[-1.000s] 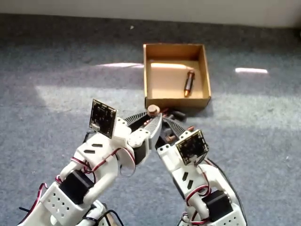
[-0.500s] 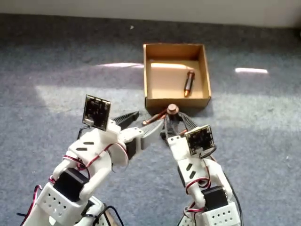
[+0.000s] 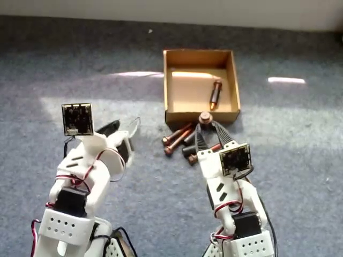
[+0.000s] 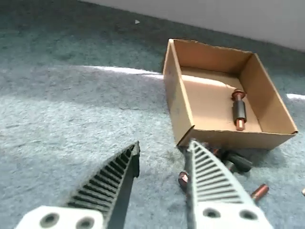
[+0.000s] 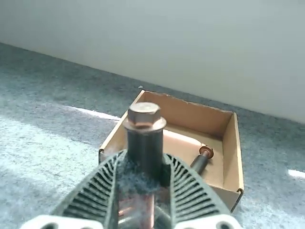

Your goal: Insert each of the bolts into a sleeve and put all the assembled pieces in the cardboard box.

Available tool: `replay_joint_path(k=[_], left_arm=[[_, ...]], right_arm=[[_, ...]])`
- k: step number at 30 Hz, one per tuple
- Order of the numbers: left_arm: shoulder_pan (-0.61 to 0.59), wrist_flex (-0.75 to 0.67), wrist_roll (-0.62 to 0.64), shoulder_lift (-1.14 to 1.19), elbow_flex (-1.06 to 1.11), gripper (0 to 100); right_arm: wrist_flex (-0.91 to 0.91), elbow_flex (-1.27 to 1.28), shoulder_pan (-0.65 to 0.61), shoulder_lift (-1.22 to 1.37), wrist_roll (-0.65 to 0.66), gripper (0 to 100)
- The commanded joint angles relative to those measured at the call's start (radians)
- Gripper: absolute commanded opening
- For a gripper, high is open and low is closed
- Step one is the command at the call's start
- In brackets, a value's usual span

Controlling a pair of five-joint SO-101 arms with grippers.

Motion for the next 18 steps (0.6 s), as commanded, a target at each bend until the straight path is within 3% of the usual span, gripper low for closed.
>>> replay_joint_path(k=[1, 9, 13, 18], left_arm=[[-0.116, 0.000, -0.012, -0.001, 0.054, 0], [-0.197, -0.060, -0.025, -0.001, 0.265, 1], [-0.194, -0.184, -0.107, -0.001, 0.374, 1], [-0.208, -0.339, -0.124, -0.001, 0.456, 1]], right_arm=[[-0.044, 0.097, 0.028, -0.018, 0.008, 0.5], [-0.028, 0.096, 0.045, -0.016, 0.005, 0.5], [0.068, 0.065, 0.047, -0.016, 0.005, 0.5], [0.159, -0.025, 0.047, -0.016, 0.009, 0.5]])
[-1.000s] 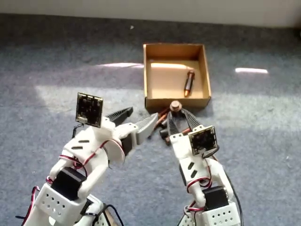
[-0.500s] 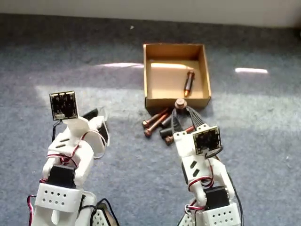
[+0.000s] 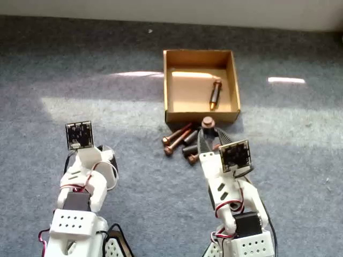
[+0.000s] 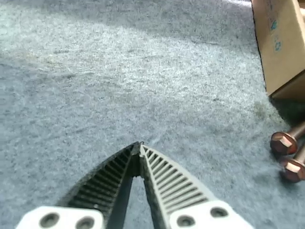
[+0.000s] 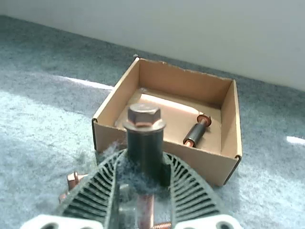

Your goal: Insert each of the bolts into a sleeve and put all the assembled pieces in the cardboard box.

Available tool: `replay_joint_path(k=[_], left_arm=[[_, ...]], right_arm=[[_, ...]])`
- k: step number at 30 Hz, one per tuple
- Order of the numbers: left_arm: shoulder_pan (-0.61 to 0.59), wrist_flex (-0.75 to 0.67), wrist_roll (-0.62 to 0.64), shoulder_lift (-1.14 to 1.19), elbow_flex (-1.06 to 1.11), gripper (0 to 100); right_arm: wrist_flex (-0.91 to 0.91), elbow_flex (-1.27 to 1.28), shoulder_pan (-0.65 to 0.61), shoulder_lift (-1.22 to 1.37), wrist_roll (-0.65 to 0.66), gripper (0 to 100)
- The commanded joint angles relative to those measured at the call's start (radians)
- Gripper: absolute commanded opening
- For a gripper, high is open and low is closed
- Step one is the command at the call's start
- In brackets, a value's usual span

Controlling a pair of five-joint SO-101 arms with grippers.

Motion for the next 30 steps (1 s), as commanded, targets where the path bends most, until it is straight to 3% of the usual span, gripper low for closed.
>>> replay_joint_path(k=[1, 7, 16, 30], left_arm=[[-0.016, -0.146, -0.018, -0.001, 0.050, 1], [-0.021, -0.199, -0.020, -0.001, 0.082, 1], [-0.021, -0.198, -0.020, -0.001, 0.082, 1], [-0.021, -0.196, -0.020, -0.001, 0.084, 1]], right_arm=[[0.039, -0.038, 0.015, -0.016, 0.009, 0.5], [0.127, -0.199, 0.015, 0.061, 0.011, 0.5], [0.134, -0.564, 0.013, 0.558, 0.011, 0.5], [-0.122, -1.009, 0.048, 1.267, 0.011, 0.5]])
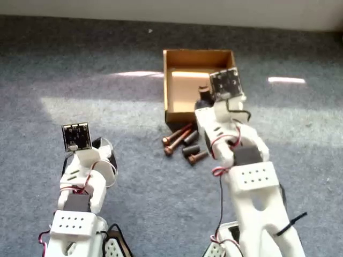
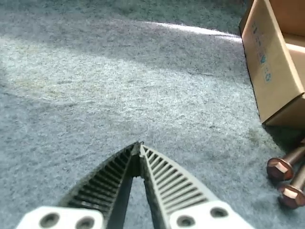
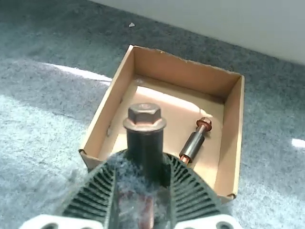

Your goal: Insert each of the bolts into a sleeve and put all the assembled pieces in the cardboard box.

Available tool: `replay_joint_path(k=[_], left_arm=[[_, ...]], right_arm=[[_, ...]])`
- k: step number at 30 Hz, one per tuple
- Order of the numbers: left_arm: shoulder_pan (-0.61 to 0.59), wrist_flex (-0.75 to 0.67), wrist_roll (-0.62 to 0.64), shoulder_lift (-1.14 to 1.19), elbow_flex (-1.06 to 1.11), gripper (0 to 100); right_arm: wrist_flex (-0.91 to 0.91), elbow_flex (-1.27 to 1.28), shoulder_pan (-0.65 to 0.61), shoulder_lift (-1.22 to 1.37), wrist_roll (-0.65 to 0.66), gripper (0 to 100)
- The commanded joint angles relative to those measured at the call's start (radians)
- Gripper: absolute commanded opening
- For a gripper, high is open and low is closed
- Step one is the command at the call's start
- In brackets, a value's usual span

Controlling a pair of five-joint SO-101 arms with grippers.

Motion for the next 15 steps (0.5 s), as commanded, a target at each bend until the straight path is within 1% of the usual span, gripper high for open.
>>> replay_joint_path(k=[1, 4, 11, 15], left_arm=[[-0.015, -0.023, -0.011, -0.001, 0.025, 1], [-0.015, -0.023, -0.011, -0.001, 0.025, 1], [-0.012, -0.023, -0.011, -0.001, 0.025, 1], [-0.012, -0.023, -0.011, -0.001, 0.025, 1]], right_arm=[[-0.117, -0.163, 0.051, 0.147, 0.011, 0.5], [-0.171, -0.263, 0.076, 0.315, 0.011, 0.5], [-0.171, -0.541, 0.084, 0.702, 0.011, 0.5], [-0.170, -0.668, 0.084, 0.881, 0.011, 0.6]])
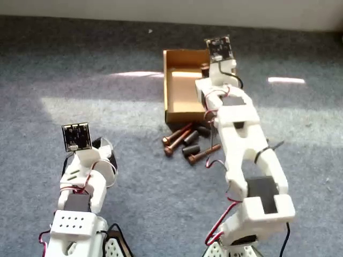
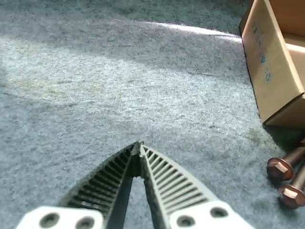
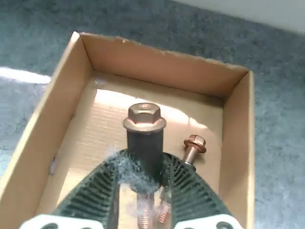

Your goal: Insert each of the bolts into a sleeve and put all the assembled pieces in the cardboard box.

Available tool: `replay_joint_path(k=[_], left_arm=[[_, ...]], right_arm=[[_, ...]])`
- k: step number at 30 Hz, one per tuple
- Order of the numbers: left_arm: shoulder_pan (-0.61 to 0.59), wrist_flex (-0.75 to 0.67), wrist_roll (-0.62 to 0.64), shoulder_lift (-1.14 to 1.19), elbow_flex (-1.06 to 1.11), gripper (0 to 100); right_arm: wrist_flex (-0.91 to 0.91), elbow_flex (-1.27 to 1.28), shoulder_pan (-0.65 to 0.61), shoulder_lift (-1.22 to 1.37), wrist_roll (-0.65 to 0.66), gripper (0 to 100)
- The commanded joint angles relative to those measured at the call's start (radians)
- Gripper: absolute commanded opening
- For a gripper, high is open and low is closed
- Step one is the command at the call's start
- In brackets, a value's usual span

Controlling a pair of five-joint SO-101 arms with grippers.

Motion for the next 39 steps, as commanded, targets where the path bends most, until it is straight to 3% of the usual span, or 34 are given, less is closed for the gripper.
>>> replay_joint_path(k=[1, 7, 15, 19, 39], left_arm=[[-0.012, -0.023, -0.011, -0.001, 0.025, 1], [-0.012, -0.023, -0.011, -0.001, 0.025, 1], [-0.010, -0.023, -0.011, -0.001, 0.025, 1], [-0.010, -0.023, -0.011, -0.001, 0.025, 1], [-0.008, -0.025, -0.011, -0.001, 0.025, 1]], right_arm=[[-0.030, -0.163, 0.019, 0.094, 0.011, 0.7], [0.133, -0.348, 0.028, 0.265, 0.009, 1.3], [0.341, -0.538, 0.024, 0.331, 0.005, 14.3], [0.354, -0.538, 0.024, 0.325, 0.005, 14.2], [0.863, -0.585, 0.022, 0.048, 0.003, 14.1]])
